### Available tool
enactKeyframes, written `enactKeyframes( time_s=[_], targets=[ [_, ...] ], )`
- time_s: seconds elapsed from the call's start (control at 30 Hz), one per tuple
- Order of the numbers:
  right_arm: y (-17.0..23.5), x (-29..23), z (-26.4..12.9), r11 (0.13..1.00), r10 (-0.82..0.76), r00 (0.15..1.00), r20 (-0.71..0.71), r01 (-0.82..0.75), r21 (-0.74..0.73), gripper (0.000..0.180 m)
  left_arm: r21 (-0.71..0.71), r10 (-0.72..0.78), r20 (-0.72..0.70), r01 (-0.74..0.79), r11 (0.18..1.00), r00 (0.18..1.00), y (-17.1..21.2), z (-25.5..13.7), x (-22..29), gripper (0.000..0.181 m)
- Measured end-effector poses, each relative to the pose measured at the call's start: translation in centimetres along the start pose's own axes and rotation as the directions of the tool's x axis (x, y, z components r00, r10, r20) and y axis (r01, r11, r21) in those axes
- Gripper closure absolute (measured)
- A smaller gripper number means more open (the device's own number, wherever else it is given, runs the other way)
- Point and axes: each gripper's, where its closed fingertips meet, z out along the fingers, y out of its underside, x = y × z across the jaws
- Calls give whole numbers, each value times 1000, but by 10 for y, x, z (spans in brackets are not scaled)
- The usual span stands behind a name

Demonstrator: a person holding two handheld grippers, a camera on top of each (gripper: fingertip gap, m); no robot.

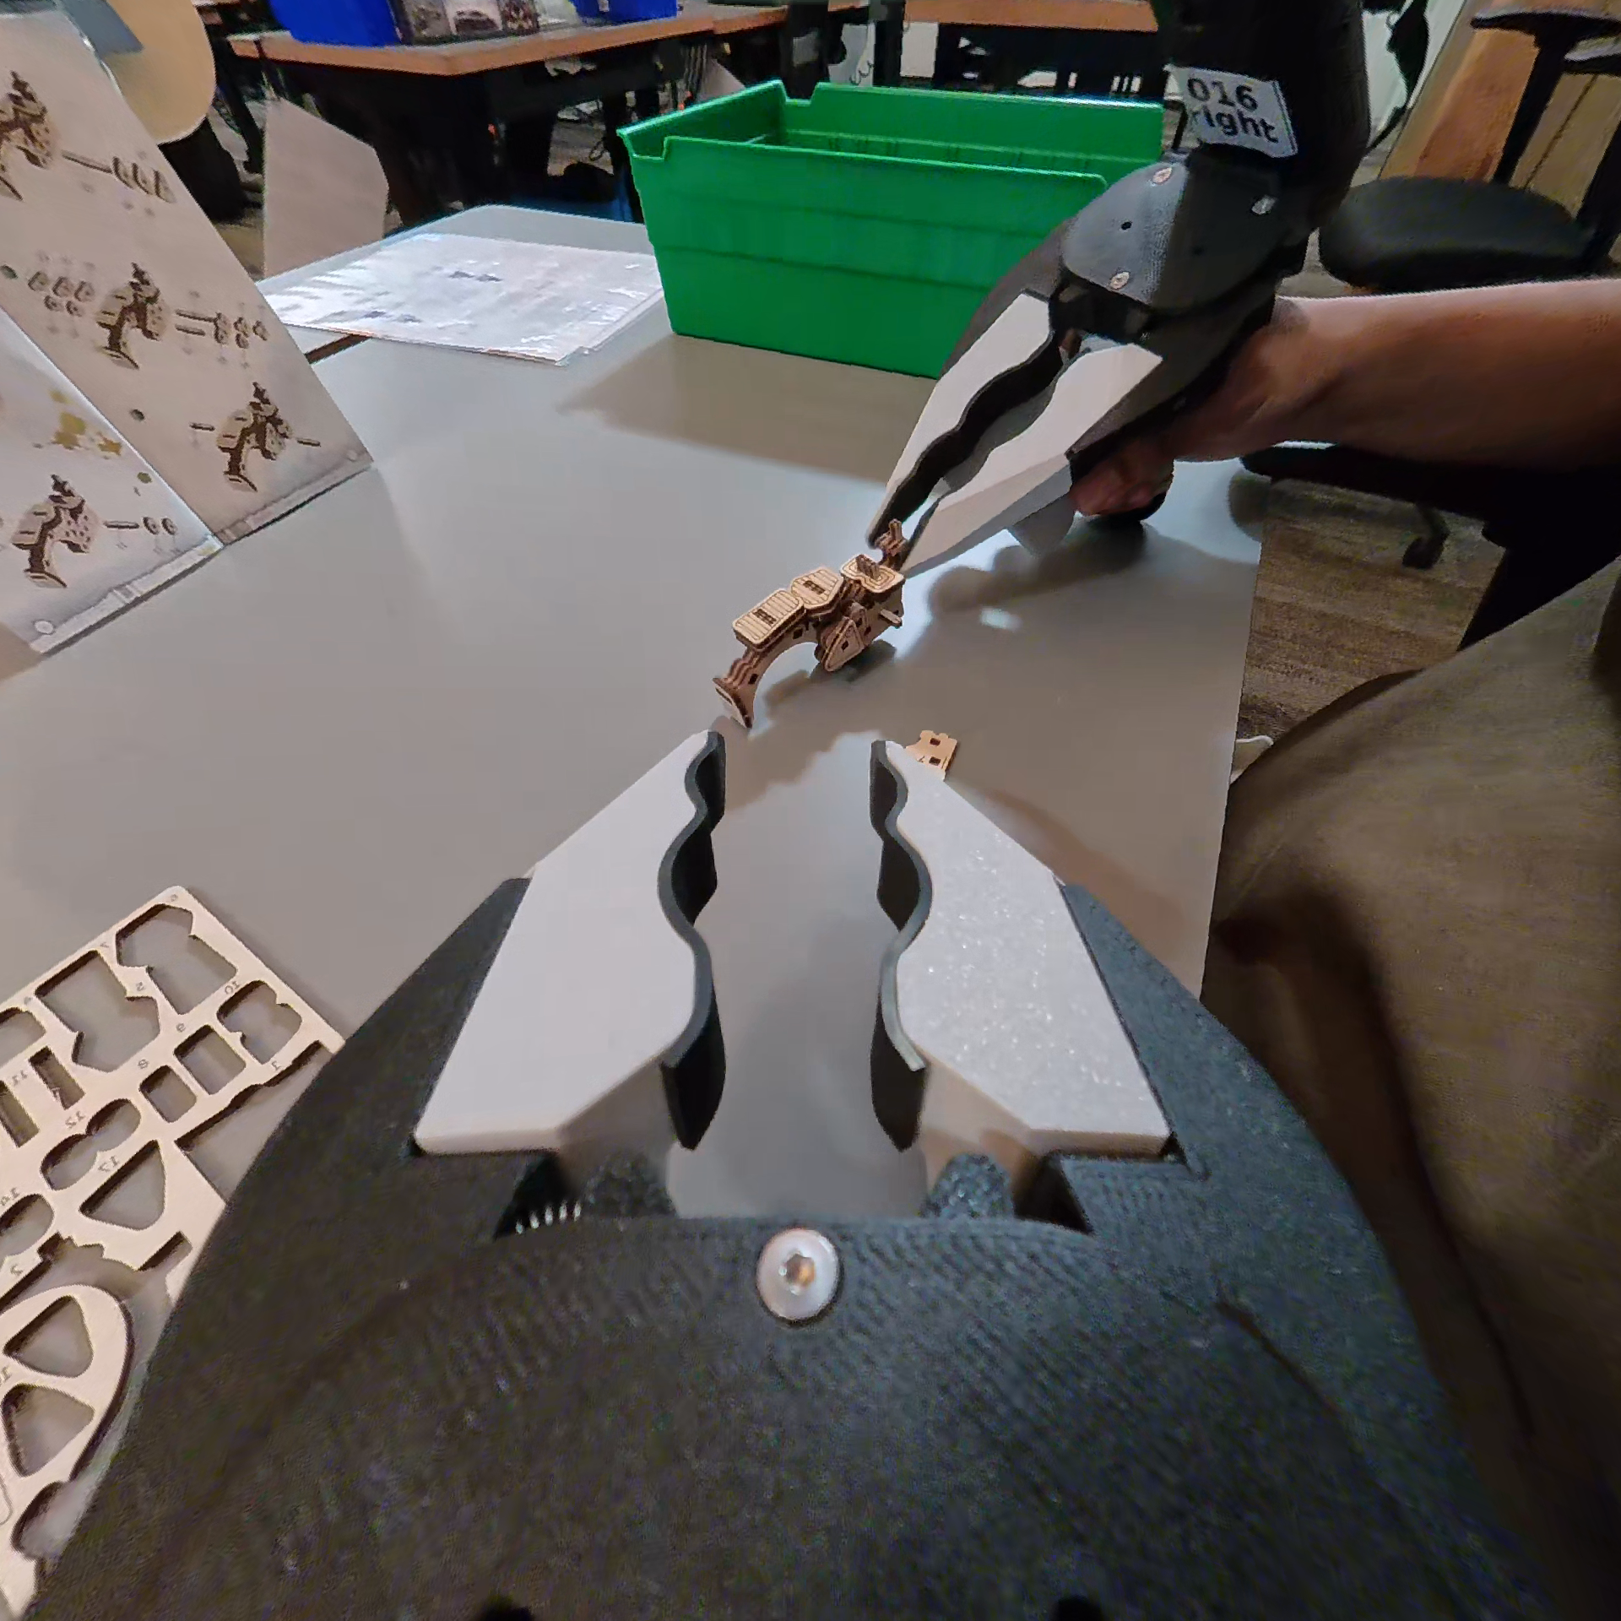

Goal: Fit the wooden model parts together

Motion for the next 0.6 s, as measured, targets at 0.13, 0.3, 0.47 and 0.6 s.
enactKeyframes(
  time_s=[0.13, 0.3, 0.47, 0.6],
  targets=[
    [1, 11, -2, 1000, -15, 997, -73, 15, -2, 168, 5, -20, -11, 20, 1000, 1000, -1, 2, 2, 150],
    [0, 7, -3, 1000, -28, 998, -63, 29, 9, 167, 4, -35, -30, 35, 999, 999, -3, 5, 6, 150],
    [0, 5, -3, 999, -34, 998, -56, 35, 6, 166, -8, -22, -33, 22, 1000, 999, -2, 8, 9, 151],
    [2, -2, -2, 999, -37, 999, -23, 36, -4, 168, -10, -21, -34, 20, 1000, 999, -2, 9, 10, 151]
  ],
)
